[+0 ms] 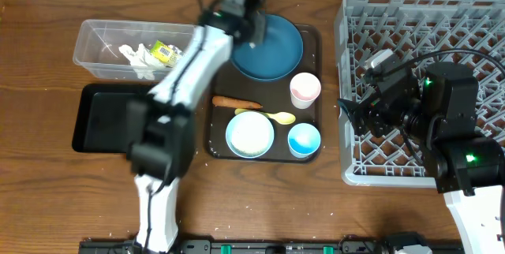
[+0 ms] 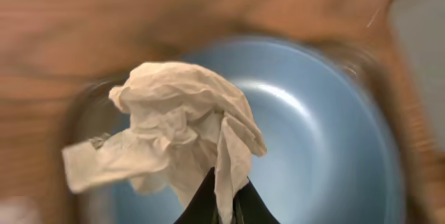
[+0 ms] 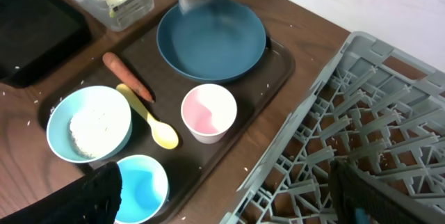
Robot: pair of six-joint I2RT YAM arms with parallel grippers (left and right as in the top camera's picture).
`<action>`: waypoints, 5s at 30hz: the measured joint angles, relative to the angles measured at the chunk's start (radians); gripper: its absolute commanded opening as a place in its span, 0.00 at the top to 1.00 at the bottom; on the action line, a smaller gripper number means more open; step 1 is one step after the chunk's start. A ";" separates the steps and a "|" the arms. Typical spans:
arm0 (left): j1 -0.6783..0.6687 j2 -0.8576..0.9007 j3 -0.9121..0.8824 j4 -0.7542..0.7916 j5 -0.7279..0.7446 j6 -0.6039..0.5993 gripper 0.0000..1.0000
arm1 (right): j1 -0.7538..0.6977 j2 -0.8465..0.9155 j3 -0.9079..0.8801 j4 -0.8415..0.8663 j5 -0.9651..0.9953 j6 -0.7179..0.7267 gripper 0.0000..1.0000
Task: Sort waste into correct bins and load items into the dishwasher rack
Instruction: 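Drop the tissue into the clear bin with the left gripper, then reach the left gripper to the light-blue rice bowl and grasp its rim, then carry the rice bowl over the black tray and tip rice out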
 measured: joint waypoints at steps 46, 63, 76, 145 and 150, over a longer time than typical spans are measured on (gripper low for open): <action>0.175 -0.327 -0.047 -0.679 0.019 -0.220 0.30 | 0.000 0.030 0.000 0.065 -0.023 0.030 0.01; -0.232 -0.294 -0.412 -0.402 0.036 -0.313 0.36 | 0.000 0.030 0.001 0.060 -0.029 0.030 0.01; -0.340 -0.174 -0.431 -0.361 0.009 -0.410 0.46 | 0.000 0.030 0.001 0.041 -0.029 0.039 0.01; 0.447 -0.442 -0.430 -0.525 0.327 -0.174 0.94 | 0.000 0.031 0.001 0.040 -0.029 0.053 0.02; 0.635 -0.442 -0.430 -0.517 0.424 -0.093 0.94 | 0.000 0.031 0.001 0.040 -0.029 0.053 0.02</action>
